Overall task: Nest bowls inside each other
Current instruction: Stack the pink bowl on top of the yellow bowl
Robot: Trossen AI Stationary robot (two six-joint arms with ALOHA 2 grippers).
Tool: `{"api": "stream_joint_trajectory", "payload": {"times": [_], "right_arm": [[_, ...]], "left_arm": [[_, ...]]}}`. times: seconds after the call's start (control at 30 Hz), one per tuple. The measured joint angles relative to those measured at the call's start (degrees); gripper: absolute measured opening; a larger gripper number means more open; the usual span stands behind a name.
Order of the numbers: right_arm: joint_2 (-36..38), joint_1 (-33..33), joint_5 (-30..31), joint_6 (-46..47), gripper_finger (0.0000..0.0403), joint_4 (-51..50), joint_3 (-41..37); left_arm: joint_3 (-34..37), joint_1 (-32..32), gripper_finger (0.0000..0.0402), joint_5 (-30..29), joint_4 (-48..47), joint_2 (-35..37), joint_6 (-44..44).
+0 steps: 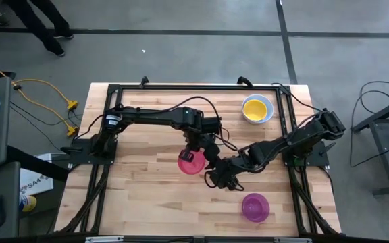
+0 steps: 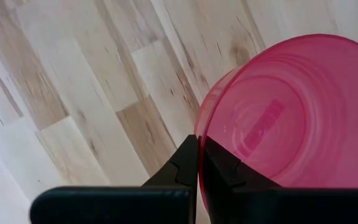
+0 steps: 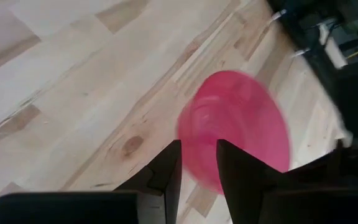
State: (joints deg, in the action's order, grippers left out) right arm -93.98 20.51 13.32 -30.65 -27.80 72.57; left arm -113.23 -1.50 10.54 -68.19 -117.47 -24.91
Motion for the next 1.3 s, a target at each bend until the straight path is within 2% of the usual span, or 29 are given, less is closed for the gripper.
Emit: {"api": "stream_joint_trajectory", "payload": {"times": [0.17,1.07,1.3], "right_arm": [[-0.01,0.02,0.00,-0.17,0.0094,-0.17,-0.06],[-0.01,-0.44,1.74,1.22,0.0094,2.90,-0.17],[-0.41,-0.41,-1.35,1.02,0.0094,2.88,-0.33]], "left_arm": [[0.00,-0.02,0.0003,0.52,-0.91,0.00,-1.86],[-0.11,0.04,0.0003,0.64,-1.41,0.33,5.30],[-0.55,-0.07,0.0003,0.92,0.16,0.59,6.30]]}}
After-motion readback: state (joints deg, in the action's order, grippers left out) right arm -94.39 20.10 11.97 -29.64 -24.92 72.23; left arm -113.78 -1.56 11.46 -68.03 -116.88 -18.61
